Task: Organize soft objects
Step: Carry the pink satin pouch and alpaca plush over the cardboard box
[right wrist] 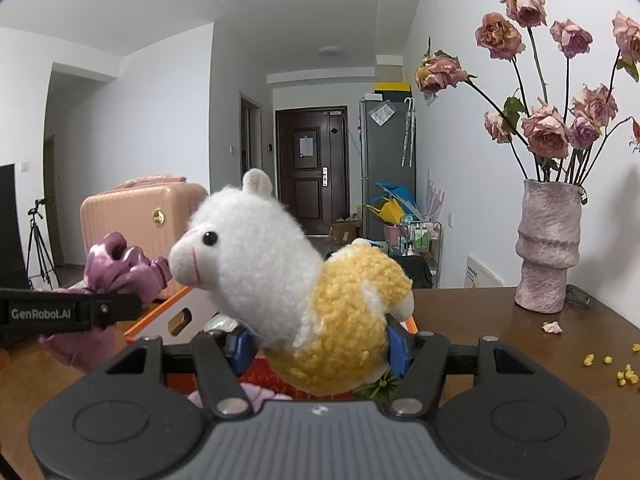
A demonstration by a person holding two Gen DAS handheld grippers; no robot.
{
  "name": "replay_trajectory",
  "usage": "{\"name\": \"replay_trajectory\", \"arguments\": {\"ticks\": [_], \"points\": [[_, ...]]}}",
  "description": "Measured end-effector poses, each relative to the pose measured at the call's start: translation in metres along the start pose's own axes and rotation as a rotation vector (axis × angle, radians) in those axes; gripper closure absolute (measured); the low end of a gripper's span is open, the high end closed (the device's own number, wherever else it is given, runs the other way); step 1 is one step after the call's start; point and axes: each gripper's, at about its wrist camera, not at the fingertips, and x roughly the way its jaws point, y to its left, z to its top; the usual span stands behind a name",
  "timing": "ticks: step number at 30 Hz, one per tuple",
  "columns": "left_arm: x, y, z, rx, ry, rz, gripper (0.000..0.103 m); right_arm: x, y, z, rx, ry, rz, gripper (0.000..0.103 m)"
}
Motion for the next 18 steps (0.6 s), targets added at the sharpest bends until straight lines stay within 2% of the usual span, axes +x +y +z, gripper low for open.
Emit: {"name": "replay_trajectory", "arguments": {"ticks": [18], "points": [[0.063, 0.009, 0.028, -0.021, -0.016, 0.040, 0.070, 0.072, -0.011, 0.016, -0.028, 0.028, -0.012, 0.041]]}}
